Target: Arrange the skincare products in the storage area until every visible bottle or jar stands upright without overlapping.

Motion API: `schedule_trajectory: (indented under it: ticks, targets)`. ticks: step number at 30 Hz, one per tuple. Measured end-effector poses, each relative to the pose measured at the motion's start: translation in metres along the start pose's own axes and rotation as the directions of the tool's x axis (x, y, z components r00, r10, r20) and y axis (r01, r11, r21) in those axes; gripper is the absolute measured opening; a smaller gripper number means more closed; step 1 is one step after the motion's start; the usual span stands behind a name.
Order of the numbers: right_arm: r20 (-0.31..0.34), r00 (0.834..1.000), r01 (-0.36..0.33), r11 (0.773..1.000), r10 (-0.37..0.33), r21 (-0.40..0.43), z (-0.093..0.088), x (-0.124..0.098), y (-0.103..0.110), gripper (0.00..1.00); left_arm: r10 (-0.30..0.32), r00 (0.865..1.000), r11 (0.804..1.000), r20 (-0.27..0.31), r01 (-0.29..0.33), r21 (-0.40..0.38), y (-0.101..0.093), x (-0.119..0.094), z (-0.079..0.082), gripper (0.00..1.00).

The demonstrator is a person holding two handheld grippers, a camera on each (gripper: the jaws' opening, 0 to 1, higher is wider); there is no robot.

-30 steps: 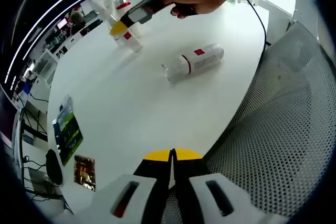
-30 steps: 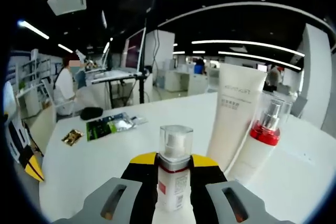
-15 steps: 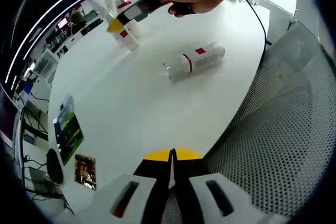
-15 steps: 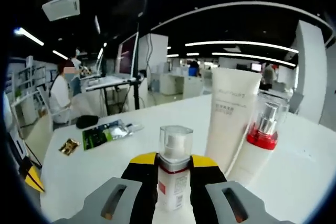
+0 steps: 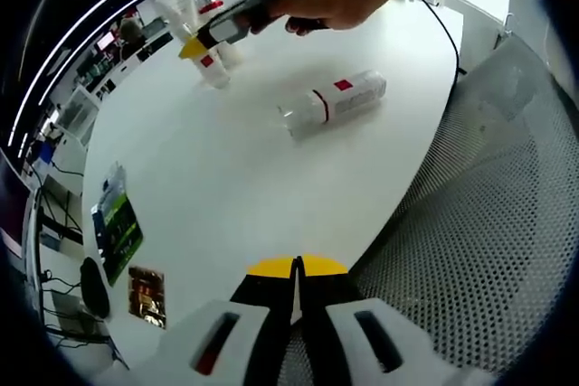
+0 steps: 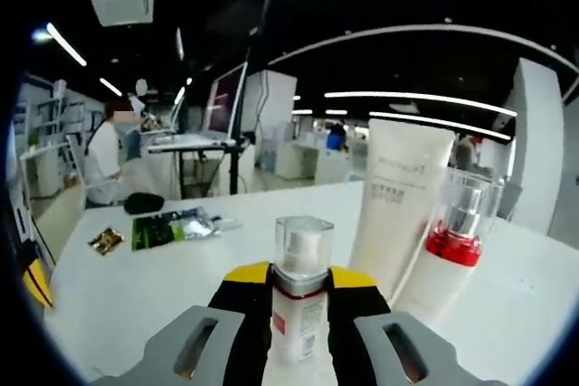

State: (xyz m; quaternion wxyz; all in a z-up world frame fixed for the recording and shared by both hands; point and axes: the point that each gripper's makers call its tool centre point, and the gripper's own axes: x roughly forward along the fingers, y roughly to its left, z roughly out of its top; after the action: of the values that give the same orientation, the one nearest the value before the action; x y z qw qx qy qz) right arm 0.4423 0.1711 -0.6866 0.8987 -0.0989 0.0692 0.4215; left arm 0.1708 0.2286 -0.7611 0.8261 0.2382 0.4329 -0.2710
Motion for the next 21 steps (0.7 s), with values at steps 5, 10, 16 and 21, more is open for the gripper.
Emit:
schedule_trajectory:
  ticks: [5, 10, 16, 21]
  targets:
    - [-0.01, 1.0, -0.006, 1.0, 0.006, 0.002, 0.0, -0.004, 0.002, 0.18, 0.003, 1.0, 1.0, 0.003, -0.003, 0.0, 0.0, 0.0, 0.0, 0.0]
    - [-0.044, 0.999, -0.006, 1.0, 0.008, 0.028, -0.002, -0.005, 0.004, 0.18, 0.005, 1.0, 1.0, 0.005, -0.005, 0.0, 0.001, 0.0, 0.001, 0.0]
    - [-0.091, 0.996, 0.021, 0.999, -0.017, 0.049, -0.012, -0.01, -0.002, 0.18, 0.008, 1.0, 1.0, 0.008, -0.008, -0.001, 0.001, -0.001, 0.001, 0.0]
    - [-0.107, 0.994, 0.035, 0.996, -0.026, 0.087, -0.015, -0.013, -0.003, 0.18, 0.012, 1.0, 1.0, 0.011, -0.012, -0.003, 0.002, -0.001, 0.002, 0.0]
